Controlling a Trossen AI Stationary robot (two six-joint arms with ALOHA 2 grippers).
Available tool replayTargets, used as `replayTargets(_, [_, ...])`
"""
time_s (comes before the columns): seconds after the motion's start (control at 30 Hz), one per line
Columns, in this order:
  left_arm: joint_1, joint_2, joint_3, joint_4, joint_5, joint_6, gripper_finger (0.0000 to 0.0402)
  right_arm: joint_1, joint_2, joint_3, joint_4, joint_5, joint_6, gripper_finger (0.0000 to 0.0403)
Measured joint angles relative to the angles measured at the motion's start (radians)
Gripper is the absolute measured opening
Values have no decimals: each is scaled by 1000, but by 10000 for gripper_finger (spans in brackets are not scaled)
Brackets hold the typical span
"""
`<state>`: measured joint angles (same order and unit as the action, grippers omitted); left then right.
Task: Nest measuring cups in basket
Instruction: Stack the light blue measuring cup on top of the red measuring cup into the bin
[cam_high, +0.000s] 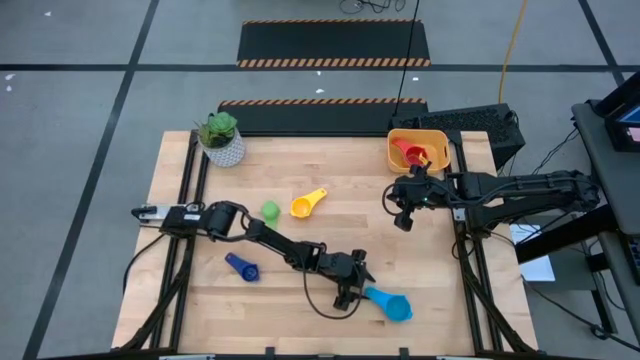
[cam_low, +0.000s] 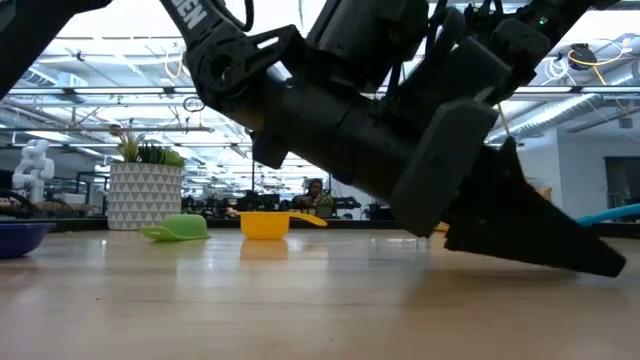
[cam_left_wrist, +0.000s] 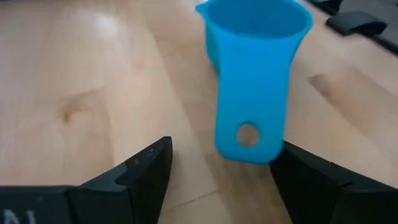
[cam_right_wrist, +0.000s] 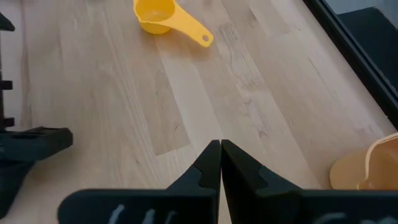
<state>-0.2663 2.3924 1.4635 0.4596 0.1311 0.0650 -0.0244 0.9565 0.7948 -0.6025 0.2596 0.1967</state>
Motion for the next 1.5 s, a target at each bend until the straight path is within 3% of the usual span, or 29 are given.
replayTargets(0.37, [-3,10,0,65,35,-31,181,0,0,0,0,0,0,4])
replayTargets(0.83, [-15,19,27,88,47,-44,220,0,0,0,0,0,0,4])
replayTargets(1.33, [10,23,38,59,69,-43,150,0,0,0,0,0,0,4])
replayTargets(1.5, [28,16,37,48,88,-44,151,0,0,0,0,0,0,4])
